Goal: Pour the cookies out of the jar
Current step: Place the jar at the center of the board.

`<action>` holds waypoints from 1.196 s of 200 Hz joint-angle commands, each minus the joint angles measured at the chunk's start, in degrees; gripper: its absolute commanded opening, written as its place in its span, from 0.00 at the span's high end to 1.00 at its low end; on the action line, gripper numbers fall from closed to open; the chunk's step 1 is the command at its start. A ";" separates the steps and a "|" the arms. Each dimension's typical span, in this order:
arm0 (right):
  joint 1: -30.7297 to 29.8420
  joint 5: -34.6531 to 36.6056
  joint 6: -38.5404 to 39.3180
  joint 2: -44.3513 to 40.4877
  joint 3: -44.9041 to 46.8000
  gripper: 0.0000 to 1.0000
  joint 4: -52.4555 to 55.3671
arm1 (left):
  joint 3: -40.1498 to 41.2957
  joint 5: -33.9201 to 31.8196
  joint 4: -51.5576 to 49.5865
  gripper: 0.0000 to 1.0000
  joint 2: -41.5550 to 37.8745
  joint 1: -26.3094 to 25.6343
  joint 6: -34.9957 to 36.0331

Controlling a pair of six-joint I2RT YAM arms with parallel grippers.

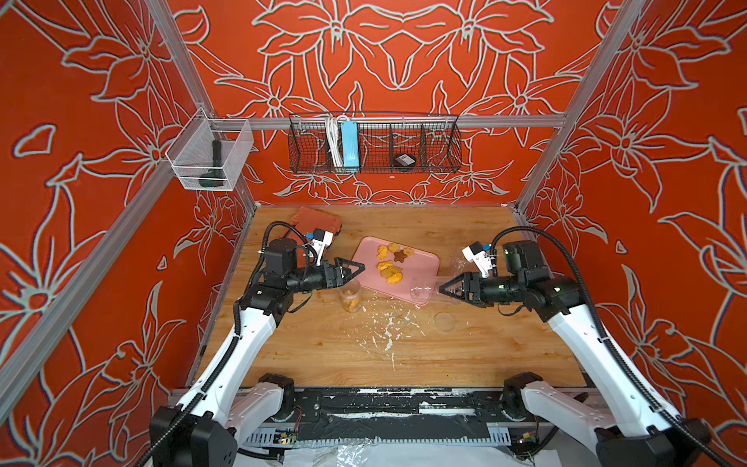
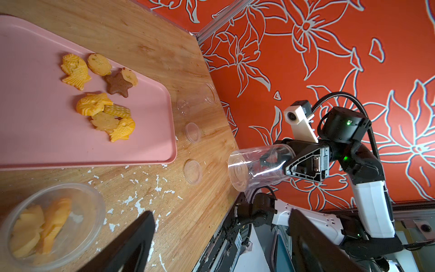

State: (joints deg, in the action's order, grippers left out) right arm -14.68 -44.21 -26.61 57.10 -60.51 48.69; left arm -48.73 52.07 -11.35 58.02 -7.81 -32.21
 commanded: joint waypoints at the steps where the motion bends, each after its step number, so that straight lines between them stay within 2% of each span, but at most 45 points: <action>1: 0.35 8.05 4.82 -0.55 -2.38 0.37 7.62 | 0.12 -0.16 -0.38 0.10 -0.90 0.34 1.25; 62: -0.71 22.46 6.63 0.79 -4.60 0.39 14.81 | 1.44 1.54 1.42 0.10 -3.04 0.34 0.04; 133: -5.09 37.41 7.10 5.85 -5.10 0.40 18.18 | 3.20 2.12 2.21 0.10 -3.26 0.34 0.23; 187: -7.90 44.19 7.34 9.99 -3.32 0.40 16.88 | 3.67 2.21 2.12 0.10 -2.91 0.34 0.95; 239: -8.35 46.60 7.55 13.00 -1.90 0.39 15.02 | 3.91 2.22 2.04 0.10 -2.74 0.37 1.32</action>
State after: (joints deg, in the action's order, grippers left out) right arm -22.61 -0.49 -19.64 69.10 -63.48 64.27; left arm -45.04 53.28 -10.20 55.29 -7.81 -31.97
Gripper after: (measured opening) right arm 0.614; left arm 0.897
